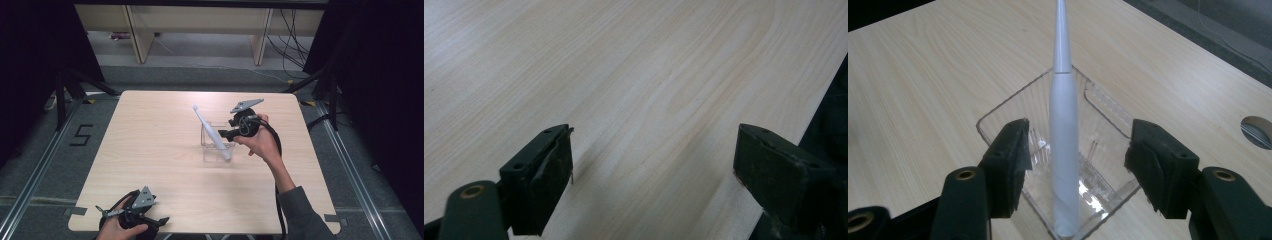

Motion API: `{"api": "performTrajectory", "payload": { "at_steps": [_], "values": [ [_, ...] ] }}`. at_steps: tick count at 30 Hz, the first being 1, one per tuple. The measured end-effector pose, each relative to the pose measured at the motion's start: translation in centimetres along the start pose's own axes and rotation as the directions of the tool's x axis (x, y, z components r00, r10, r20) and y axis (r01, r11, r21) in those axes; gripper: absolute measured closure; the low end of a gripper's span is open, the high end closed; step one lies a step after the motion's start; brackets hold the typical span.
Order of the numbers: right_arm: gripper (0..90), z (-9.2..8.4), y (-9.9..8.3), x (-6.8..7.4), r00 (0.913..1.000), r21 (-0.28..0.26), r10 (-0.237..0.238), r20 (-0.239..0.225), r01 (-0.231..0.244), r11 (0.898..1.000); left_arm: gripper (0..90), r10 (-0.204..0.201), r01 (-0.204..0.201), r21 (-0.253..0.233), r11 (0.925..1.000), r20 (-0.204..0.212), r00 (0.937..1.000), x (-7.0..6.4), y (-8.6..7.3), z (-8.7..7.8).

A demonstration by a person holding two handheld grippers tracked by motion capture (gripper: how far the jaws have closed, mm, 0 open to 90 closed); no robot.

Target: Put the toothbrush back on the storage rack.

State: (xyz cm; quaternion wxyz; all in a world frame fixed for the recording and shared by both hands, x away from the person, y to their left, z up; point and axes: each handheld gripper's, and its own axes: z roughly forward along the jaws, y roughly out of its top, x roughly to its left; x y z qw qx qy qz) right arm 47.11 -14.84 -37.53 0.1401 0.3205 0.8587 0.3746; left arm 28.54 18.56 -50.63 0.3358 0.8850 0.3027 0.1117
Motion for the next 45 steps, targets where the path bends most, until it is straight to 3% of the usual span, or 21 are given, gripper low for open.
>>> {"api": "performTrajectory", "payload": {
  "at_steps": [5,6,9,10,13,14,16,19,20,21,22,23,24,30,32,34,35,36,37,39,45],
  "values": [
    [39.2,-0.5,-0.5,-0.1,0.9997,-0.011,0.026,0.003,-0.026,1.0,15.4,0.001,-0.001,0.001,1.0,0.0,1.0,0.0,0.0,0.0],
    [39.0,-0.6,-0.6,-0.3,1.0,-0.029,-0.001,0.001,0.001,1.0,15.4,0.0,0.0,-0.001,1.0,0.0,1.0,0.0,0.0,0.0],
    [38.2,-1.0,-1.1,0.0,0.9992,-0.055,0.038,-0.011,-0.038,0.998,15.4,-0.002,0.002,0.0,1.0,0.0,1.0,0.0,0.0,0.0],
    [37.6,-1.3,-1.5,0.0,0.9991,-0.089,0.036,-0.022,-0.037,0.995,15.4,-0.002,0.002,0.0,1.0,0.001,1.0,0.0,0.0,0.0],
    [36.1,-1.4,-1.7,0.0,0.9974,-0.096,0.058,-0.043,-0.062,0.993,15.4,-0.001,0.001,-0.003,1.0,0.002,1.0,0.0,0.1,0.0],
    [36.1,-1.7,-1.7,-0.1,0.9962,-0.123,0.073,-0.047,-0.079,0.989,15.4,-0.026,0.027,-0.014,0.9996,0.012,0.9996,-0.3,0.0,0.0],
    [36.0,-1.8,-1.7,-0.2,0.9973,-0.127,0.054,-0.049,-0.06,0.99,15.4,-0.013,0.013,0.006,0.9999,0.006,0.9999,-0.1,0.0,-0.1],
    [36.0,-1.9,-1.8,-0.1,0.9963,-0.121,0.069,-0.051,-0.075,0.99,15.4,-0.013,0.013,0.007,0.9999,0.008,0.9999,-0.1,0.0,-0.1],
    [36.0,-1.9,-1.9,-0.2,0.9975,-0.122,0.046,-0.053,-0.053,0.991,15.4,-0.017,0.017,0.001,0.9999,0.006,0.9998,-0.1,0.0,0.0],
    [36.0,-2.1,-1.9,0.0,0.9954,-0.113,0.077,-0.057,-0.083,0.99,15.4,-0.009,0.009,-0.006,0.9999,0.005,0.9999,-0.1,0.0,-0.1],
    [36.0,-2.1,-2.0,-0.2,0.998,-0.123,0.048,-0.042,-0.053,0.991,15.4,-0.011,0.011,-0.007,0.9999,0.005,0.9999,-0.1,0.0,-0.1],
    [36.0,-2.3,-2.0,0.0,0.9966,-0.112,0.068,-0.046,-0.073,0.991,15.4,-0.016,0.016,-0.008,0.9998,0.005,0.9999,-0.1,0.0,-0.1],
    [36.0,-2.5,-2.2,-0.2,0.9981,-0.121,0.046,-0.042,-0.051,0.991,15.4,-0.012,0.012,-0.008,0.9999,0.004,0.9999,-0.1,0.0,-0.1],
    [36.0,-3.3,-3.0,-0.5,0.9985,-0.115,0.051,-0.017,-0.053,0.992,15.4,-0.013,0.013,-0.012,0.9999,0.007,0.9999,-0.1,0.0,-0.1],
    [36.0,-3.6,-3.4,-0.5,0.9969,-0.106,0.077,-0.018,-0.078,0.991,15.4,-0.018,0.018,-0.014,0.9997,0.007,0.9998,-0.1,0.0,-0.1],
    [35.7,-3.8,-3.8,-0.9,0.9986,-0.115,0.053,-0.007,-0.054,0.992,15.4,-0.013,0.013,-0.013,0.9998,0.006,0.9999,-0.1,0.0,-0.1],
    [35.3,-4.0,-3.9,-0.7,0.9964,-0.103,0.085,-0.006,-0.085,0.991,15.4,-0.017,0.017,-0.009,0.9998,0.005,0.9998,-0.1,0.0,-0.1],
    [34.9,-4.0,-4.0,-1.0,0.9984,-0.11,0.056,0.0,-0.056,0.992,15.4,-0.018,0.018,-0.008,0.9998,0.004,0.9998,-0.1,0.0,-0.1],
    [34.6,-4.1,-4.2,-0.9,0.9972,-0.106,0.074,-0.004,-0.074,0.992,15.4,-0.014,0.014,-0.009,0.9999,0.004,0.9999,-0.1,0.0,-0.1],
    [34.1,-4.3,-4.4,-1.1,0.9985,-0.111,0.055,0.005,-0.054,0.992,15.4,-0.009,0.009,-0.008,0.9999,0.003,1.0,-0.1,0.0,-0.1],
    [30.4,-4.8,-5.2,-1.2,0.9983,-0.114,0.056,0.013,-0.054,0.992,15.4,-0.018,0.018,-0.008,0.9998,0.004,0.9998,-0.2,0.0,-0.1]
  ]
}}
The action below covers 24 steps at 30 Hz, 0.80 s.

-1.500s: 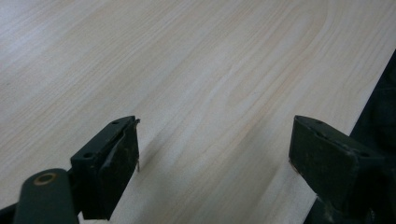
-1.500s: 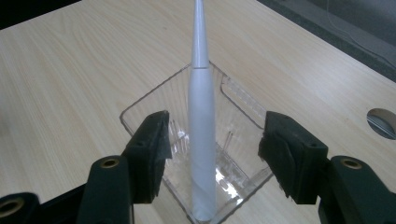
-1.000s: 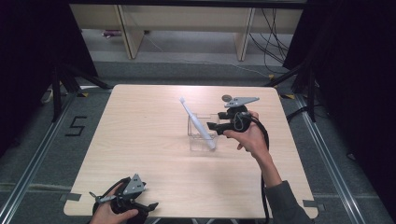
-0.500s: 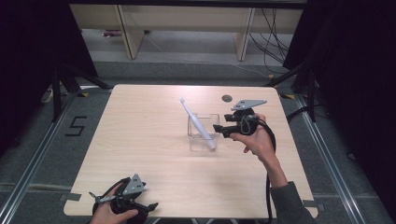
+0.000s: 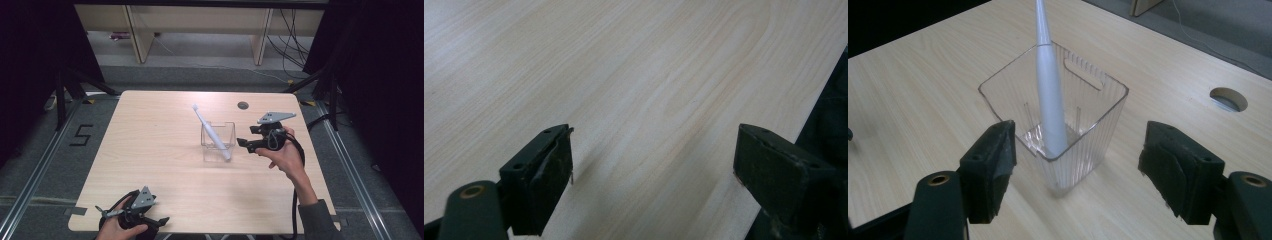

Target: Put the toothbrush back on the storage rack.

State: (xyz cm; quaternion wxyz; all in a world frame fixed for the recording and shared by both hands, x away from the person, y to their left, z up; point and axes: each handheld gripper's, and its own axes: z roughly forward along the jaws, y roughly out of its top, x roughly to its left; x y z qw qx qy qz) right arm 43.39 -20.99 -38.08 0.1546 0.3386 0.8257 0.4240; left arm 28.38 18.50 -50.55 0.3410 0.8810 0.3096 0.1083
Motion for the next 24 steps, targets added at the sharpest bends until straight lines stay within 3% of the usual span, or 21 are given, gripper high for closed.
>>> {"api": "performTrajectory", "payload": {
  "at_steps": [1,4,24],
  "values": [
    [29.3,-0.1,-0.3,0.0,0.9997,0.0,0.023,-0.003,-0.023,1.0,15.4,0.006,-0.006,0.001,1.0,0.0,1.0,0.0,0.0,0.0],
    [28.4,-0.2,-0.5,0.1,0.9995,-0.005,0.031,0.003,-0.031,1.0,15.4,0.002,-0.002,0.001,1.0,0.0,1.0,0.0,0.0,0.0],
    [25.9,-0.5,-3.3,0.9,0.9997,0.003,0.013,0.019,-0.013,1.0,15.4,0.019,-0.019,0.0,0.9998,0.0,0.9998,0.1,0.0,0.0]
  ]
}}
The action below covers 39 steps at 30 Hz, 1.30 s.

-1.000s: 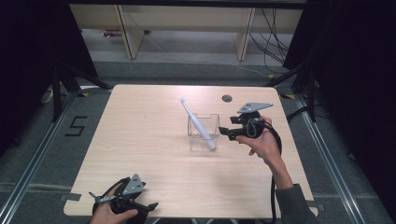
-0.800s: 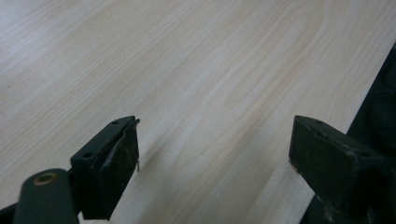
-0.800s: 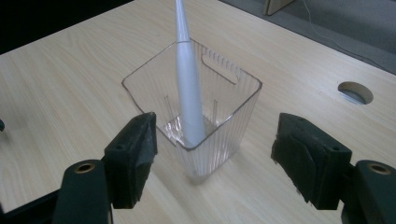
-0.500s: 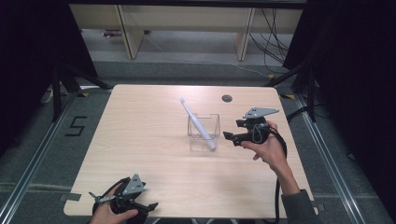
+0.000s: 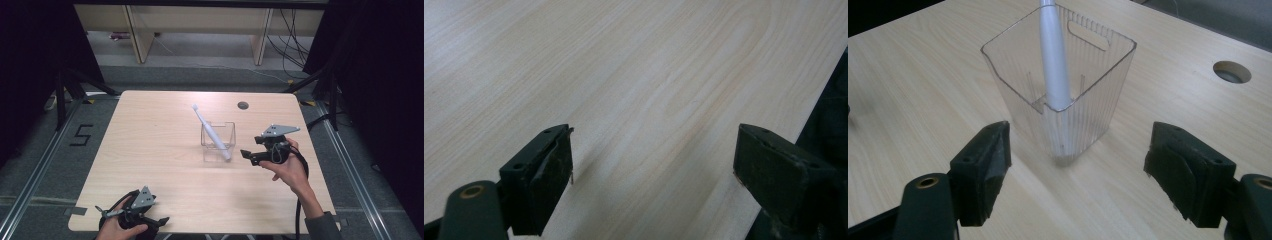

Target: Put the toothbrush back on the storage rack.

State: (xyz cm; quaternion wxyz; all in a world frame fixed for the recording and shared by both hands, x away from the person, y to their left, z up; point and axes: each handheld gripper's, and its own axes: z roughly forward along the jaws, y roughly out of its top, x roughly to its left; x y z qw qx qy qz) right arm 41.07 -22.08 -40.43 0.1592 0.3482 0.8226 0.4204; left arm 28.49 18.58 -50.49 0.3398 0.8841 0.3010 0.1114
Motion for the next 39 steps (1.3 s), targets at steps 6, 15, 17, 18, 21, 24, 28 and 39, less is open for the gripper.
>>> {"api": "performTrajectory", "payload": {
  "at_steps": [6,15,17,18,21,24,28,39],
  "values": [
    [25.9,-0.1,-0.8,0.3,1.0,0.009,0.004,-0.006,-0.004,1.0,15.4,0.001,-0.001,-0.001,1.0,-0.002,1.0,0.0,0.0,0.0],
    [25.7,-0.1,-1.8,1.1,0.9992,0.004,0.031,-0.026,-0.031,1.0,15.4,-0.013,0.013,-0.002,0.9999,-0.004,0.9999,-0.1,0.0,0.0],
    [25.2,-0.1,-2.1,1.0,0.9997,0.004,0.001,-0.024,0.0,1.0,15.4,0.001,-0.001,0.0,1.0,-0.002,1.0,0.0,0.0,0.0],
    [25.2,-0.1,-2.2,1.1,0.9996,0.005,0.006,-0.026,-0.006,1.0,15.4,0.002,-0.002,0.0,1.0,-0.002,1.0,0.0,0.0,0.0],
    [25.0,0.0,-2.8,1.2,0.9998,0.0,-0.002,-0.02,0.002,1.0,15.4,0.0,0.0,-0.001,1.0,-0.003,1.0,0.0,0.0,0.0],
    [24.8,0.0,-3.0,1.2,0.9996,-0.01,-0.005,-0.028,0.004,1.0,15.4,0.002,-0.002,-0.001,1.0,-0.003,1.0,0.0,0.0,-0.1],
    [24.4,-0.1,-3.4,1.4,0.9997,-0.003,0.001,-0.023,-0.002,1.0,15.4,0.001,-0.001,0.0,1.0,-0.003,1.0,0.0,0.0,0.0],
    [24.4,0.1,-5.2,1.7,0.999,0.007,0.027,-0.034,-0.027,1.0,15.4,-0.007,0.007,-0.001,1.0,-0.004,1.0,0.0,0.0,-0.1]
  ]
}}
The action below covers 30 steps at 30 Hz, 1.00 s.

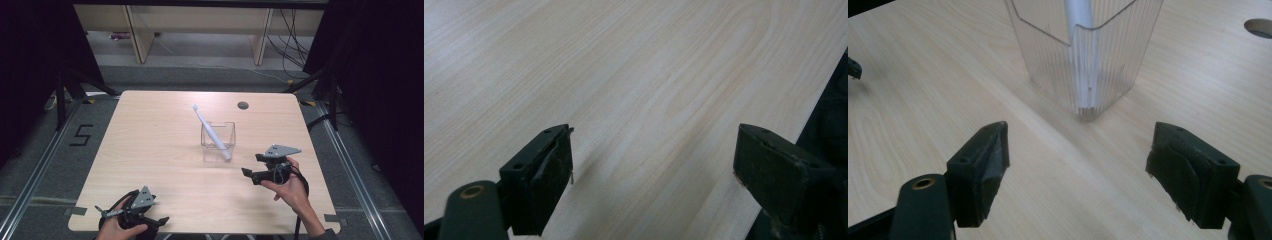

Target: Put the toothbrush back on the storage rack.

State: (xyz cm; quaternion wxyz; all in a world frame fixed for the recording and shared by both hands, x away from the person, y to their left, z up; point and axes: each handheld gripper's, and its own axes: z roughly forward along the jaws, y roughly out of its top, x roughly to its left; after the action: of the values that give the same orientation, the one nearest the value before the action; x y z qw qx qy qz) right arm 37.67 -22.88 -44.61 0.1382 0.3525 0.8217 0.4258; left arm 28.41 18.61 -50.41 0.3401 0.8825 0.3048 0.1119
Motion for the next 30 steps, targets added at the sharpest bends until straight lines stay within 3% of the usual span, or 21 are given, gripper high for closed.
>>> {"api": "performTrajectory", "payload": {
  "at_steps": [1,3,6,8,10,13,15,18,20,21,22,23,27,28,29,30],
  "values": [
    [24.5,-0.1,-0.2,0.1,0.9997,0.017,0.024,-0.008,-0.024,1.0,15.4,-0.006,0.006,-0.001,1.0,-0.001,1.0,0.0,0.0,0.0],
    [24.6,0.0,-0.5,0.0,0.9999,0.001,0.002,0.011,-0.002,1.0,15.4,-0.004,0.004,0.0,1.0,0.001,1.0,0.0,0.0,0.0],
    [24.6,-0.1,-1.2,0.0,0.9997,0.011,0.025,0.002,-0.025,1.0,15.4,-0.006,0.006,0.0,1.0,0.0,1.0,0.0,0.0,0.1],
    [24.6,0.0,-1.3,-0.1,0.9999,-0.001,0.011,0.007,-0.011,1.0,15.4,-0.008,0.008,0.0,1.0,-0.001,1.0,0.0,0.0,0.1],
    [24.6,0.0,-1.7,0.1,0.999,0.015,0.045,-0.001,-0.045,0.999,15.4,-0.009,0.009,0.013,0.9999,0.001,1.0,0.0,0.0,0.1],
    [24.6,0.0,-2.2,0.2,0.9991,0.019,0.041,0.007,-0.041,0.999,15.4,-0.005,0.005,0.001,1.0,-0.001,1.0,0.0,0.0,0.1],
    [24.7,0.0,-2.5,0.1,0.9999,0.025,0.001,0.011,-0.001,1.0,15.4,0.007,-0.007,0.001,1.0,0.0,1.0,0.1,0.0,0.1],
    [24.7,-0.4,-3.4,0.6,0.9991,0.035,0.04,0.016,-0.041,0.999,15.4,0.005,-0.005,0.004,1.0,-0.001,1.0,0.0,0.0,0.1],
    [24.7,-0.5,-3.6,0.6,0.9991,0.034,0.042,0.012,-0.042,0.999,15.4,0.003,-0.003,0.003,1.0,-0.001,1.0,0.0,0.0,0.2],
    [24.6,-0.6,-3.7,0.3,0.9999,0.03,0.002,0.014,-0.003,1.0,15.4,-0.003,0.003,0.002,1.0,0.001,1.0,0.0,0.0,0.2],
    [24.5,-0.8,-3.9,0.7,0.9989,0.031,0.045,0.017,-0.045,0.998,15.4,-0.006,0.006,0.004,1.0,-0.001,1.0,-0.1,0.0,0.1],
    [24.5,-1.1,-4.2,0.5,0.9998,0.031,0.017,0.005,-0.017,0.999,15.4,-0.012,0.012,-0.005,0.9999,-0.001,0.9999,-0.1,-0.1,0.2],
    [24.5,-1.5,-4.5,0.5,0.9998,0.016,0.017,0.002,-0.017,1.0,15.4,-0.013,0.013,-0.006,0.9999,-0.001,0.9999,-0.1,-0.1,0.2],
    [24.5,-1.6,-4.6,0.7,0.9991,0.022,0.044,0.001,-0.044,0.999,15.4,-0.01,0.01,-0.005,0.9999,0.001,0.9999,-0.1,-0.1,0.2],
    [24.5,-1.7,-4.8,0.6,0.9998,0.019,0.018,0.011,-0.018,1.0,15.4,-0.01,0.01,-0.005,0.9999,0.0,0.9999,-0.1,-0.1,0.2],
    [24.4,-1.7,-5.0,0.9,0.9987,0.025,0.05,0.011,-0.051,0.998,15.4,-0.01,0.01,-0.005,0.9999,0.0,0.9999,-0.1,-0.1,0.2]
  ]
}}
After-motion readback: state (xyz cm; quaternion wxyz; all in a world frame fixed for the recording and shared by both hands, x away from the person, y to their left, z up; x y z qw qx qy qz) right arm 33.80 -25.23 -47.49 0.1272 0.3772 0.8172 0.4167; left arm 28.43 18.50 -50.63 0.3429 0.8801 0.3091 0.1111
